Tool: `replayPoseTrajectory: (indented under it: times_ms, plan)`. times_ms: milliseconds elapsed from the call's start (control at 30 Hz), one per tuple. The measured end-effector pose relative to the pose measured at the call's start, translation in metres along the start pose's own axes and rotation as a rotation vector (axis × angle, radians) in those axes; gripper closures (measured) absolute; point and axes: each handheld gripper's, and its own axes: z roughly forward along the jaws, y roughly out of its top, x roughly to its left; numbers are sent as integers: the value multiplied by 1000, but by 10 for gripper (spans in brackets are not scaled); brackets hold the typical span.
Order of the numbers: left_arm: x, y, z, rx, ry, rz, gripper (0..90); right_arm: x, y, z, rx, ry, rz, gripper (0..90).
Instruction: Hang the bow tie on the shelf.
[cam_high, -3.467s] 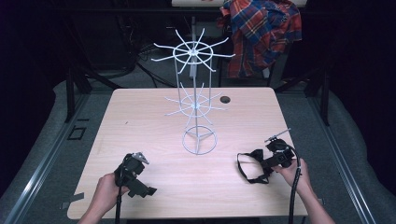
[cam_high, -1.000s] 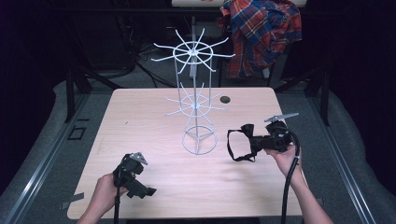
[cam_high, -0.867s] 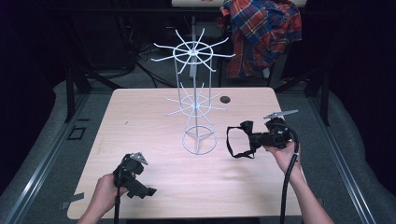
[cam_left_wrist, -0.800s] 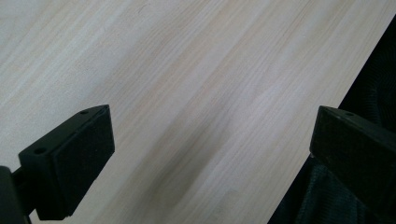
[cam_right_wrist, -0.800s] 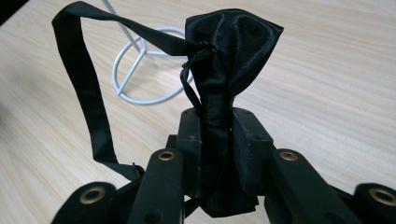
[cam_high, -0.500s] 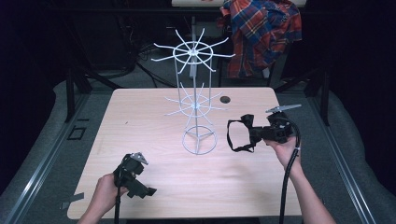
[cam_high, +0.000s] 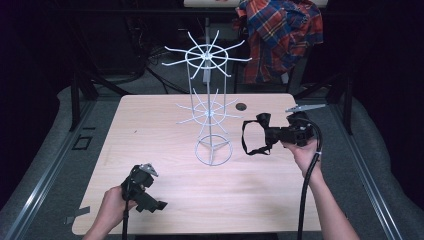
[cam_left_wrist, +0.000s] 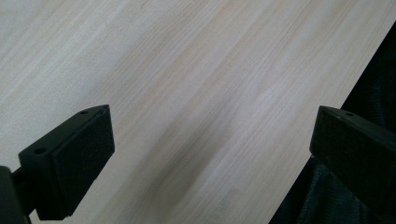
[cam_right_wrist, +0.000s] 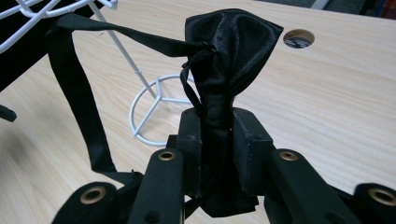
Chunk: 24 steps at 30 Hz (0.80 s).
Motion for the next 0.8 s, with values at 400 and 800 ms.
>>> replayPoseTrajectory:
  times_ms: [400, 800]
  plan:
    - [1, 0, 0, 3, 3, 4, 1, 3, 12, 8, -20, 13, 16, 740]
    - [1, -1, 1, 4, -2, -4, 1, -3, 20, 25, -8, 23, 52, 740]
